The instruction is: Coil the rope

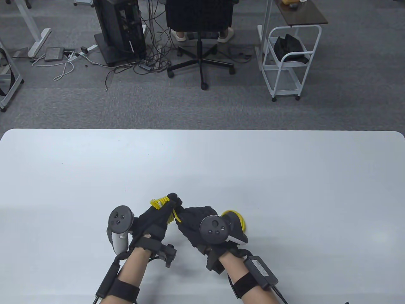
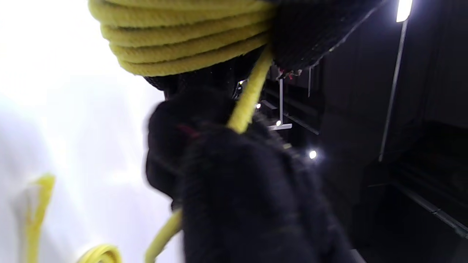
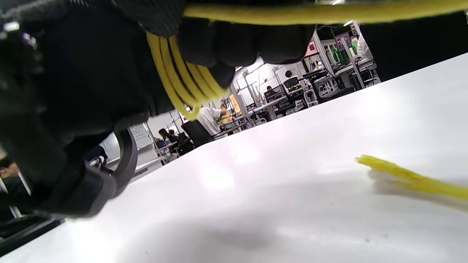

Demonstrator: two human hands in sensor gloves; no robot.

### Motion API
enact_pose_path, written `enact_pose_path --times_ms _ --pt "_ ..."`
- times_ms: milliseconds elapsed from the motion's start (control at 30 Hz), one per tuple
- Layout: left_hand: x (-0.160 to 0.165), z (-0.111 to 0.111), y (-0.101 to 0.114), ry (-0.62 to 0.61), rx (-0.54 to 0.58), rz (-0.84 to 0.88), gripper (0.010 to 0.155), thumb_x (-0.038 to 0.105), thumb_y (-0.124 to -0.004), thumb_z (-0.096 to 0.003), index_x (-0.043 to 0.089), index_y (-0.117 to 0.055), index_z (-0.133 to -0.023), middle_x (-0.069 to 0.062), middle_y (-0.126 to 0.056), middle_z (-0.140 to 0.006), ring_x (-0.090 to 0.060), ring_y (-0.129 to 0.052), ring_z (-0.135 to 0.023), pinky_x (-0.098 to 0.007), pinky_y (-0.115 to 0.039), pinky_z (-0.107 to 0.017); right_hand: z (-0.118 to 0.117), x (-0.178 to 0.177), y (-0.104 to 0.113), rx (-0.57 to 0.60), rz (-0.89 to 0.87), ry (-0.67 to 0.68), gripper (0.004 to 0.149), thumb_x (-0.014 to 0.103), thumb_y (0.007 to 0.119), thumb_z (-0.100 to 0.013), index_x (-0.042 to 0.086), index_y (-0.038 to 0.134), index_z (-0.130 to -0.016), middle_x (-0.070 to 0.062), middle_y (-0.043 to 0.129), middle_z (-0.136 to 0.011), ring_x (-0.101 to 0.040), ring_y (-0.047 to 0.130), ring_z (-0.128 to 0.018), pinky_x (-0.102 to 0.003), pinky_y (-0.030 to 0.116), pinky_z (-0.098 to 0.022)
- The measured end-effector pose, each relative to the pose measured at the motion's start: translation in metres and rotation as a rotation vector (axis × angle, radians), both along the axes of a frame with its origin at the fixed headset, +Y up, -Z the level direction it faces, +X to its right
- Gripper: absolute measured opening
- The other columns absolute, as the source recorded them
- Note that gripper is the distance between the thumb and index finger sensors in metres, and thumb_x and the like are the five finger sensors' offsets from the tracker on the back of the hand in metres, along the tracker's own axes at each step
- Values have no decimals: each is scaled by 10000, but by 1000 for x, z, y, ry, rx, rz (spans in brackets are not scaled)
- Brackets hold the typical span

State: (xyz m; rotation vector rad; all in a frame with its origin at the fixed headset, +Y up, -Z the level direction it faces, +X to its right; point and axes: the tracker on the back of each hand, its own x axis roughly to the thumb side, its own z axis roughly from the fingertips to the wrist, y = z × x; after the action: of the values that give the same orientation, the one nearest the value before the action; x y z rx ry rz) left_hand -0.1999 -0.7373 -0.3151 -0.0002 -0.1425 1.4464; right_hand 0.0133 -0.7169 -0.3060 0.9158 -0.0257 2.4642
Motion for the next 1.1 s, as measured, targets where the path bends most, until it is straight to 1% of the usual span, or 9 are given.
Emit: enact_pose_path --times_ms 100,367,533,667,767,867,967,1033,1100 --pt "-2 0 0 -18 20 42 472 452 -696 -597 218 -769 -1001 -107 -913 -985 -230 -1027 -792 -317 -818 -622 -1 -2 -4 -25 20 12 415 380 668 -604 146 723 -942 -159 729 -1008 -459 749 -871 -741 497 -655" --pt "3 -1 3 -166 56 237 482 456 -663 -604 212 -760 -1008 -102 -921 -978 -208 -1052 -780 -299 -848 -614 -5 -3 -14 -91 91 28 415 380 659 -607 144 722 -942 -164 726 -1012 -465 749 -871 -742 499 -653" --pt "17 0 13 -267 76 318 487 456 -663 -603 195 -786 -995 -120 -947 -949 -220 -1071 -747 -307 -859 -591 -9 6 -7 -112 73 21 418 383 655 -606 147 719 -946 -166 719 -1017 -466 743 -877 -744 498 -653" --pt "33 2 28 -359 107 285 483 459 -658 -602 201 -807 -983 -116 -967 -930 -220 -1078 -727 -309 -859 -585 -15 16 5 -145 47 37 422 381 661 -604 147 716 -951 -169 712 -1025 -474 736 -882 -746 494 -654" --pt "43 4 34 -423 100 246 486 453 -659 -603 179 -837 -962 -135 -991 -893 -241 -1091 -682 -326 -861 -560 -21 26 11 -162 117 31 419 380 662 -605 155 707 -955 -169 707 -1031 -476 730 -890 -749 488 -657" --pt "52 6 37 -483 87 148 488 458 -650 -607 175 -854 -949 -143 -1009 -863 -244 -1099 -646 -328 -860 -542 -22 35 16 -125 171 9 412 377 667 -603 163 707 -953 -162 707 -1031 -472 728 -893 -748 486 -659" --pt "62 7 35 -524 77 75 487 461 -648 -607 179 -862 -941 -141 -1022 -846 -241 -1103 -627 -325 -862 -534 -19 45 13 -78 146 -28 409 378 675 -601 169 708 -951 -155 712 -1030 -466 735 -891 -749 485 -659" --pt "67 9 30 -560 68 38 486 462 -649 -606 177 -874 -929 -143 -1032 -829 -240 -1107 -612 -326 -863 -525 -17 51 5 -47 78 -56 406 377 687 -595 169 718 -942 -156 725 -1020 -465 745 -882 -748 491 -656" --pt "70 11 21 -575 59 17 488 469 -644 -607 181 -884 -920 -138 -1044 -815 -236 -1112 -598 -324 -866 -518 -16 55 4 -61 124 -66 407 378 689 -596 166 715 -943 -153 723 -1019 -461 743 -883 -749 487 -657"
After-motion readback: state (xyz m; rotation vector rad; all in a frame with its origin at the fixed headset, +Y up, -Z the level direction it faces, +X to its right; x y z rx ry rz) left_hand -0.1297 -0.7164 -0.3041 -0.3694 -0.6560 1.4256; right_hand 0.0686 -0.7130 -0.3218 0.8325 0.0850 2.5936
